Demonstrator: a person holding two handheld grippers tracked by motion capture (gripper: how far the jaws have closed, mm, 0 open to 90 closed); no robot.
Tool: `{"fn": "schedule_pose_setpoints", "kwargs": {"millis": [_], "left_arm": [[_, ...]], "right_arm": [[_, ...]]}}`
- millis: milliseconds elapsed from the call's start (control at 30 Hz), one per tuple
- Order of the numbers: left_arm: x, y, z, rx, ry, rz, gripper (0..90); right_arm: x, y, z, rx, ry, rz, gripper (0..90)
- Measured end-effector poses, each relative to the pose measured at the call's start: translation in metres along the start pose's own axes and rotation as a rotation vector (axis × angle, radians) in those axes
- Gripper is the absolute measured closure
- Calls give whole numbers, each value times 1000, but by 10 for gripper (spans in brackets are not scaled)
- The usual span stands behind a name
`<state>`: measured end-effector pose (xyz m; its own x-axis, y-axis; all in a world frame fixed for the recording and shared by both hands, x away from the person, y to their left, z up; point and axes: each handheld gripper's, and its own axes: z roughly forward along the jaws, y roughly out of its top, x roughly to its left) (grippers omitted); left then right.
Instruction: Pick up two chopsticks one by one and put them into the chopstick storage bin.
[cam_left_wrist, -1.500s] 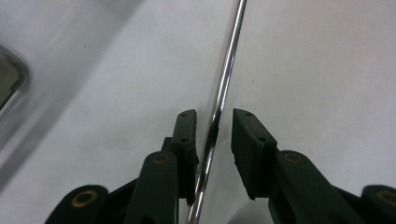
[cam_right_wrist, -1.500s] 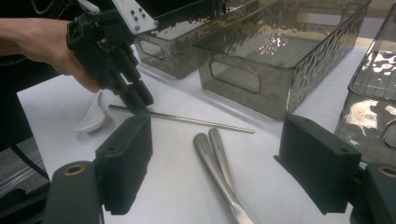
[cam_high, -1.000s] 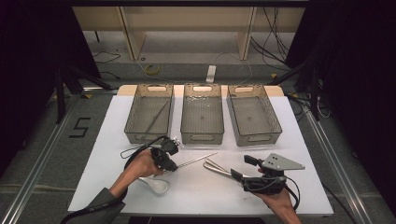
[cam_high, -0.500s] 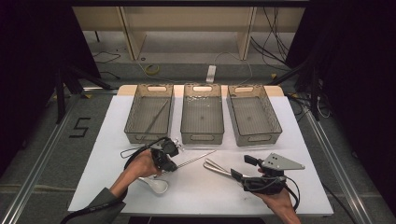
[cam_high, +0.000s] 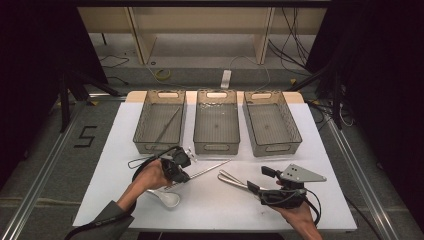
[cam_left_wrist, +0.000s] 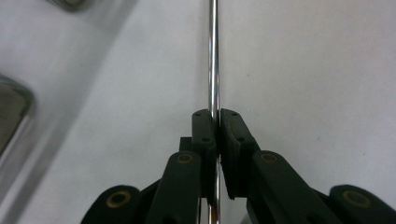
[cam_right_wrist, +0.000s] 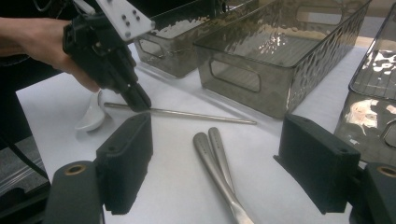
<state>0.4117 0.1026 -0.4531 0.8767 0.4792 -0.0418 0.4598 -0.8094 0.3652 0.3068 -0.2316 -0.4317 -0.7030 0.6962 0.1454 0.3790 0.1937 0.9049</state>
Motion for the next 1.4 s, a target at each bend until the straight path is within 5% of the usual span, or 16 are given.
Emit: {"fn": "schedule_pose_setpoints", "kwargs": {"millis": [700,1133,1400], "left_arm": [[-11,10,-54,-189,-20,-2,846],[10,1,-97,-336,-13,-83,846],[17,-3,-110,-373,-4,-108,846]], "right_arm": [[0,0,0,2,-1,2,269],[0,-1,1,6,-3,3,269],[-1,-1,1,4,-2,3,269]]}}
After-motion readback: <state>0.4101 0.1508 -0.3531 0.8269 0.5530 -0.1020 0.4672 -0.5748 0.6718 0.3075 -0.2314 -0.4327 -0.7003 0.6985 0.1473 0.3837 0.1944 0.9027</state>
